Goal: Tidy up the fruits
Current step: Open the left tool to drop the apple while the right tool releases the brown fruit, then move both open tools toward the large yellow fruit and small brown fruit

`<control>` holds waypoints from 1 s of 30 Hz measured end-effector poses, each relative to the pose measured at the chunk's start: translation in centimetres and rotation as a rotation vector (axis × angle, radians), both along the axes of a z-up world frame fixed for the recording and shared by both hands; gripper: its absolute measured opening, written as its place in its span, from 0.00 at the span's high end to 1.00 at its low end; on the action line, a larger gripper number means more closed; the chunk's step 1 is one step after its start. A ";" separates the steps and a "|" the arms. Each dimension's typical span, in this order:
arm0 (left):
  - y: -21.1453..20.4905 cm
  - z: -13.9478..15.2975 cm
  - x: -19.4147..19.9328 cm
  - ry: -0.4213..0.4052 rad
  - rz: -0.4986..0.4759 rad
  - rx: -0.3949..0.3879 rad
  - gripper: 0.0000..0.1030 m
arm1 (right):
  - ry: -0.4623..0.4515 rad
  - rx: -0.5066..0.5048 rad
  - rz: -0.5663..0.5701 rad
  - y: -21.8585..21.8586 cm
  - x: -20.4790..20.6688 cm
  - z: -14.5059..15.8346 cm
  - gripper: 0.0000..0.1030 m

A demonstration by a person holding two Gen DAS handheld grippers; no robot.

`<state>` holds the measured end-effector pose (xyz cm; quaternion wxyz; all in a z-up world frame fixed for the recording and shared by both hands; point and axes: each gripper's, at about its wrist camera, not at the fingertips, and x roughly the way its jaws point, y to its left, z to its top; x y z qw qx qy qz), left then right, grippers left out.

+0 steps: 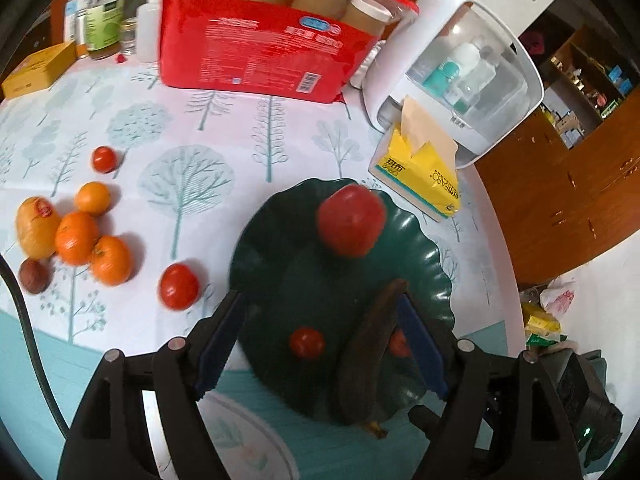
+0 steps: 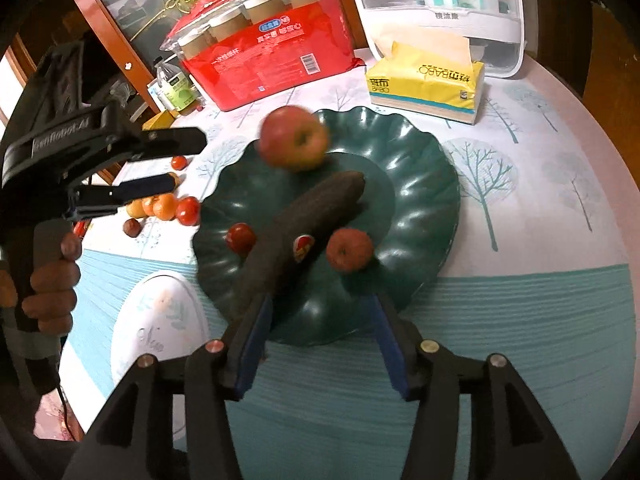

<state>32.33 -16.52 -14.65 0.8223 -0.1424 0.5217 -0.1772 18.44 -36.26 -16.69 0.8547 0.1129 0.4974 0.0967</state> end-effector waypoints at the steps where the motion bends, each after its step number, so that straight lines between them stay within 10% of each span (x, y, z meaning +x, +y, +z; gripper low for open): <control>1: 0.3 0.1 -0.3 -0.002 0.002 -0.002 0.25 | 0.003 0.005 0.000 0.3 -0.2 0.2 0.48; 30: 20.8 0.9 -10.2 -0.046 0.148 0.019 0.23 | 0.111 0.001 0.157 14.7 -3.6 1.1 0.42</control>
